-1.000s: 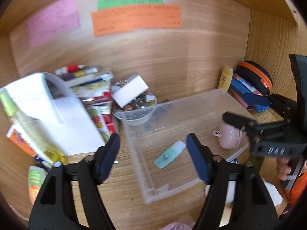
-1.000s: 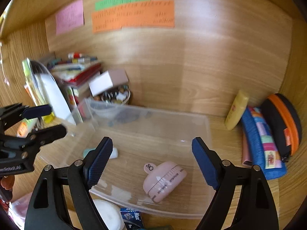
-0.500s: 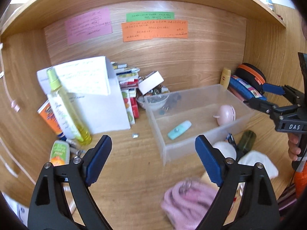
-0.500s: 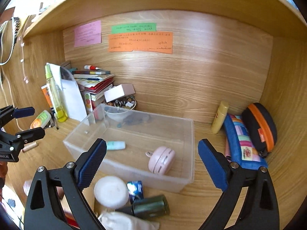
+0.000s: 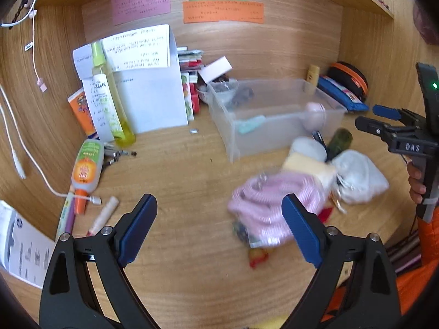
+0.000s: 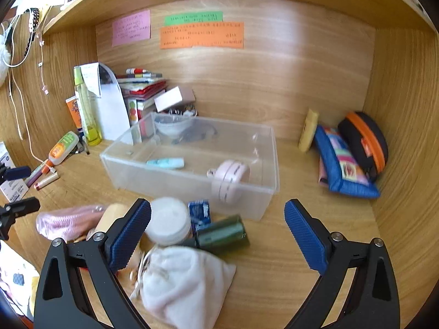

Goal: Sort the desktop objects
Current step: 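Move both grippers back toward the pile of items on the desk, then grasp the bagged pink cord with the left gripper while the right gripper grasps the white pouch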

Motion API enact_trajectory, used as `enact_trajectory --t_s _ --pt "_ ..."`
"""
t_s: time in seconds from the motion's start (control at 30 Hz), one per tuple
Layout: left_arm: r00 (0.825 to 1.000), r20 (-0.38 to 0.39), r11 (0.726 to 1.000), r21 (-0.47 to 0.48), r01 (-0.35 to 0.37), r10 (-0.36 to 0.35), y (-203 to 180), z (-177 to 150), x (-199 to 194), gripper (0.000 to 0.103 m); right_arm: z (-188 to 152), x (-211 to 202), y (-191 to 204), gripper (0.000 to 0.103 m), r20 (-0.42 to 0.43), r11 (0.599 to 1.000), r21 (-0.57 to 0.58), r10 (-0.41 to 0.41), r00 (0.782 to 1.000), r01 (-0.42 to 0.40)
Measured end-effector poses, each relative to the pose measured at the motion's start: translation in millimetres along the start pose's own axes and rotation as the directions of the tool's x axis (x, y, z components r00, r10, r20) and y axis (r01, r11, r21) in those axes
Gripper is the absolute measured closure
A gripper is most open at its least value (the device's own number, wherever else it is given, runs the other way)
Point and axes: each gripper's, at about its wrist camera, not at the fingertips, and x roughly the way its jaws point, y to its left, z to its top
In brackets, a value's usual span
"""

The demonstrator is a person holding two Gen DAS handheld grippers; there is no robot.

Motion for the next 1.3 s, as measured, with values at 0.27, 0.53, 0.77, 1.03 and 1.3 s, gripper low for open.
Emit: enact_trajectory --t_s 0.27,0.53,0.77,1.03,1.3 --pt "0.997 -0.054 0.998 0.046 0.053 -0.05 -21 -21 9 0.01 -21 -6 2 0.006 -0.046 1.0 0.021 0.016 0.999 -0.015" --pt "0.992 -0.102 0.997 0.023 0.073 -0.071 -27 -11 39 0.01 -46 -2 12 0.006 -0.125 0.999 0.015 0.047 0.991 -0.045" --pt "0.993 -0.077 0.996 -0.005 0.093 -0.093 -20 10 48 0.01 -63 12 16 0.006 -0.194 0.997 0.042 0.066 0.979 -0.059" --pt "0.986 -0.087 0.99 -0.028 0.139 -0.141 -18 30 68 0.01 -64 40 7 0.006 -0.277 0.979 0.143 0.182 0.944 -0.146" --pt "0.987 -0.081 0.99 -0.045 0.136 -0.139 -19 43 89 0.016 -63 50 12 0.005 -0.296 0.979 0.12 0.194 0.935 -0.165"
